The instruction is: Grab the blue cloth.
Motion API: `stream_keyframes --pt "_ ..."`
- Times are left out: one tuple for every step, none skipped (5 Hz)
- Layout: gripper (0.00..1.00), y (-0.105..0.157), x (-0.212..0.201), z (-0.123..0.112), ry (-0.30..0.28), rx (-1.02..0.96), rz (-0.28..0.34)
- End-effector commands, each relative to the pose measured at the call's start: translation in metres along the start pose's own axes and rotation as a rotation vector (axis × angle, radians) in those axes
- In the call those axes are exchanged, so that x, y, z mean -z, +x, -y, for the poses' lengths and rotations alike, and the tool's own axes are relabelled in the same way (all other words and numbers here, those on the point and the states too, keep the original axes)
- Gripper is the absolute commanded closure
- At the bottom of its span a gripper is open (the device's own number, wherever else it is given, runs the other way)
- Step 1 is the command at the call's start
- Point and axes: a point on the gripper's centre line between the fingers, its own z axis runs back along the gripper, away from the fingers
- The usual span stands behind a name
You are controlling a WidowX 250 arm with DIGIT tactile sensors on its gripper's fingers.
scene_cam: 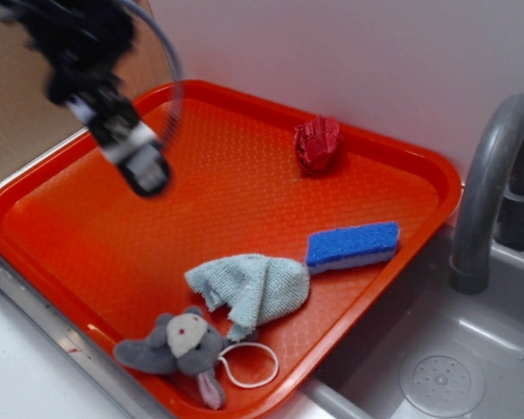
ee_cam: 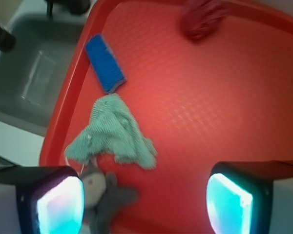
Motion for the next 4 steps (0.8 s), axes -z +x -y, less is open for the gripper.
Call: stream_keyframes --pt "0.0 0.012 0.032 0.035 -0.072 0.048 -0.024" --pt "0.0 0.004 0.061 0.038 -0.016 0.072 -0.114" --pt "0.0 -0.004 0.084 0.04 -0.023 0.084 -0.164" --pt "0.0 -0.006 0.095 0.046 -0.035 0.103 -0.188"
